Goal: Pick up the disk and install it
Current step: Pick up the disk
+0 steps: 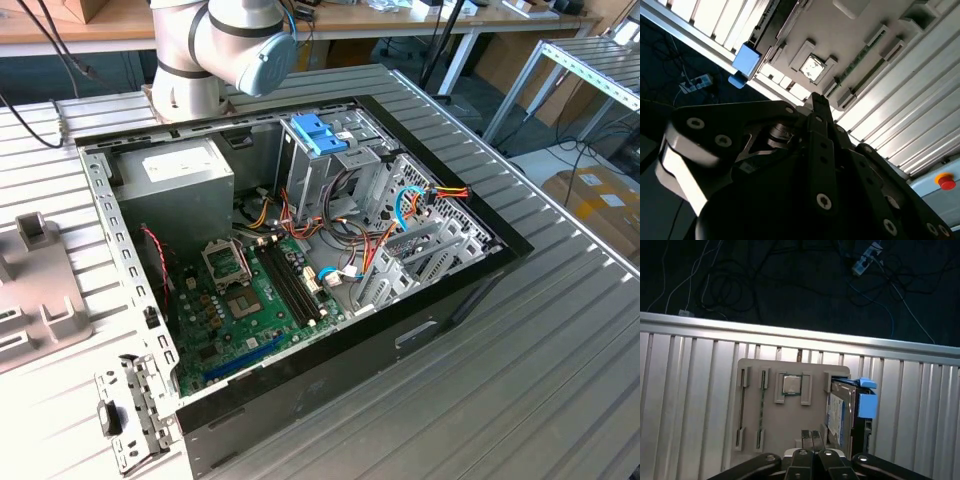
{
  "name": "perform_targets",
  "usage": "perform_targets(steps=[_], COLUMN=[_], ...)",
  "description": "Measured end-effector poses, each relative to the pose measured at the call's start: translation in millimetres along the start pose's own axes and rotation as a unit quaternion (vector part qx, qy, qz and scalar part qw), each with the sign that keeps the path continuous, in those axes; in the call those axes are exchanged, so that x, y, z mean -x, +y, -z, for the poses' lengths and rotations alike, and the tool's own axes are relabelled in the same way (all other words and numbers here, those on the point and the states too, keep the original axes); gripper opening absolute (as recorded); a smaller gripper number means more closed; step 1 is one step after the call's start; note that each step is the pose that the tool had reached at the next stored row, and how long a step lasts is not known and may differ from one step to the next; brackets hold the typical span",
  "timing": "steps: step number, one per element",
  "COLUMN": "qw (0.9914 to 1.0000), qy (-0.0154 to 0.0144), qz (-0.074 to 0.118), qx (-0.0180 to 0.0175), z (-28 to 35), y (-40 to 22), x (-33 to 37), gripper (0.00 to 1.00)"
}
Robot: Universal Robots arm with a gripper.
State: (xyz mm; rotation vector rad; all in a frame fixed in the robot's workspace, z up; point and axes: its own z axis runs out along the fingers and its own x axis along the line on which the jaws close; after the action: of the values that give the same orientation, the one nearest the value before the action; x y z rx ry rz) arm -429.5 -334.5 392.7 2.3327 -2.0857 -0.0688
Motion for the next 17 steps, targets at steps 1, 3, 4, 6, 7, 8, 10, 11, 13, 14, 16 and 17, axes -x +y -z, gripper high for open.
perform_targets(steps=[1,3,4,6,7,8,10,11,13,14,16,17], qw=[0.99999,0.99992,0.99988,0.99974,0.99974,0.99984,1.00000,0.99993,0.99948,0.99923,0.99854,0.99811], qy=[0.0002,0.0005,0.0006,0.0009,0.0009,0.0007,0.0000,-0.0004,-0.0012,-0.0014,-0.0020,-0.0023], qz=[0.004,0.012,0.016,0.023,0.023,0.018,0.000,-0.012,-0.032,-0.039,-0.054,-0.061], qx=[0.0001,0.0003,0.0004,0.0005,0.0006,0.0005,-0.0001,-0.0003,-0.0008,-0.0009,-0.0014,-0.0015], z=[0.0,-0.1,-0.1,-0.1,-0.1,-0.3,-1.5,-2.2,-3.4,-3.5,-4.2,-4.5], y=[0.0,0.0,0.0,0.0,0.0,-0.1,-0.1,-0.1,-0.1,-0.1,-0.1,-0.2], x=[0.0,0.0,0.0,0.1,0.1,0.1,0.1,0.1,0.1,0.0,0.0,0.0], gripper=[0.11,0.11,0.11,0.11,0.11,0.11,0.11,0.11,0.11,0.11,0.11,0.11])
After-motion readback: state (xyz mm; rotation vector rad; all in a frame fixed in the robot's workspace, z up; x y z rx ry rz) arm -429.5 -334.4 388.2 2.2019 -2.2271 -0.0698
